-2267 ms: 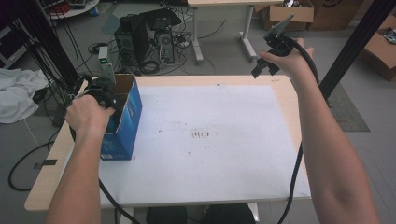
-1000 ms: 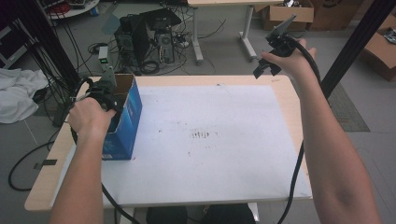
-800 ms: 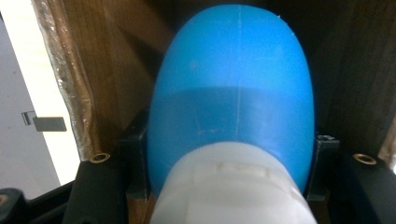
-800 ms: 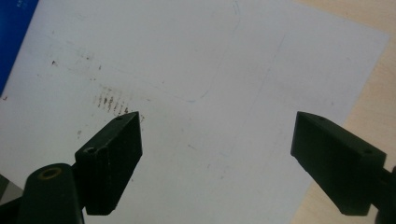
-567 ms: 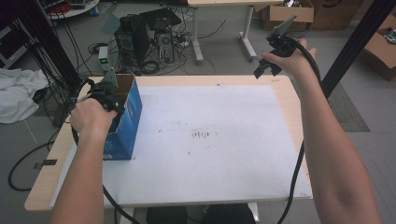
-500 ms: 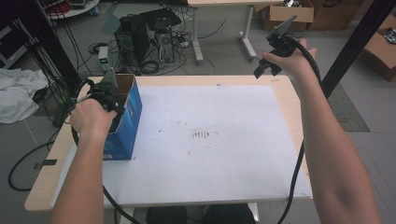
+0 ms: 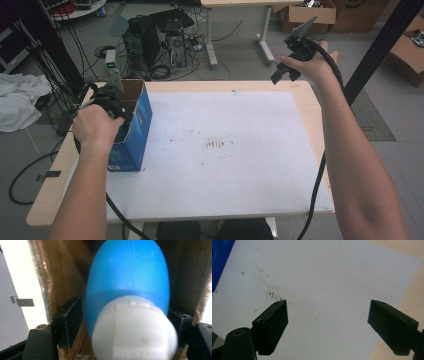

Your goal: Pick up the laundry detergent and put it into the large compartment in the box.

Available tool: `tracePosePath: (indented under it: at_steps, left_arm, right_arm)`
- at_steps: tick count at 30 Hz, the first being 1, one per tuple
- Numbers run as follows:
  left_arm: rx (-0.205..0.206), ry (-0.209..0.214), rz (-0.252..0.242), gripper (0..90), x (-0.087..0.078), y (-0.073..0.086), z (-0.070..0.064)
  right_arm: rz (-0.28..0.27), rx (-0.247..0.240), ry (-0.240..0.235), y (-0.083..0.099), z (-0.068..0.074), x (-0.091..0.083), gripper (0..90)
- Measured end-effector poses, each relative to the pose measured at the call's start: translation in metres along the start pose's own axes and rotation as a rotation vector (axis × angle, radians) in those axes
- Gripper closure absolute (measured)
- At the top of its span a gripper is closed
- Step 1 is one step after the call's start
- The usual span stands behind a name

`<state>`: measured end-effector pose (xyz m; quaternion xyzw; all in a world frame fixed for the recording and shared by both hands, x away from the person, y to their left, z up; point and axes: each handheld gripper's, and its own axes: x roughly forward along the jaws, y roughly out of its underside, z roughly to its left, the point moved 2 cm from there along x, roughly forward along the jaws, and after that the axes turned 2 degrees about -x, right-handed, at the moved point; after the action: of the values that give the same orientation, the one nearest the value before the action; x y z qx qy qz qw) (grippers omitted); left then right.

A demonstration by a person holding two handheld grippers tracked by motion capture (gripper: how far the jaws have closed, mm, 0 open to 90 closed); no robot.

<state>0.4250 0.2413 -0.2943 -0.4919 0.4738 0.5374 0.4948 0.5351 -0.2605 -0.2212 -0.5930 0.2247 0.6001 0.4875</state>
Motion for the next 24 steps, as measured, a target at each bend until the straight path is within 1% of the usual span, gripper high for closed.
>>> tracePosePath:
  at_steps: [1,2,4,5,6,9,13,16,18,21,23,24]
  left_arm:
    - [-0.001,-0.018,-0.001,26.9,-0.002,0.001,0.000]
    - [-0.001,-0.023,-0.002,23.1,-0.004,0.001,0.000]
    - [0.001,-0.026,-0.010,22.0,-0.010,0.002,0.000]
    - [0.001,-0.024,-0.012,19.7,-0.013,0.003,0.001]
    - [0.006,-0.023,-0.008,13.5,-0.016,0.004,0.000]
    - [0.033,-0.036,-0.017,12.7,-0.026,0.007,-0.003]
    - [0.059,-0.054,-0.045,12.9,-0.042,0.010,-0.010]
    - [0.089,-0.062,-0.066,12.6,-0.057,0.012,-0.017]
    - [0.108,-0.076,-0.080,12.1,-0.065,0.014,-0.024]
    - [0.147,-0.070,-0.106,11.4,-0.077,0.017,-0.037]
    - [0.178,-0.072,-0.110,10.5,-0.082,0.019,-0.047]
    - [0.194,-0.061,-0.111,10.0,-0.084,0.020,-0.052]
  right_arm:
    - [0.002,0.002,-0.001,0.000,0.000,0.000,16.5]
    - [0.001,0.003,-0.003,0.000,0.000,0.000,16.5]
    - [0.001,-0.002,-0.003,0.000,0.000,0.000,16.5]
    - [0.001,0.001,-0.004,0.000,0.000,0.000,16.5]
    - [0.000,0.001,-0.004,0.000,0.000,0.000,16.5]
    - [-0.003,-0.004,-0.006,0.000,0.001,0.000,16.5]
    - [-0.002,-0.001,-0.006,0.000,0.001,0.000,16.5]
    - [-0.003,-0.005,-0.007,0.001,0.002,-0.001,16.5]
    - [-0.009,-0.005,-0.005,0.001,0.002,-0.003,16.5]
    - [-0.009,-0.006,-0.003,0.001,0.002,-0.004,16.5]
    - [-0.010,-0.006,-0.004,0.001,0.003,-0.005,16.5]
    - [-0.010,-0.005,-0.003,0.001,0.003,-0.005,16.5]
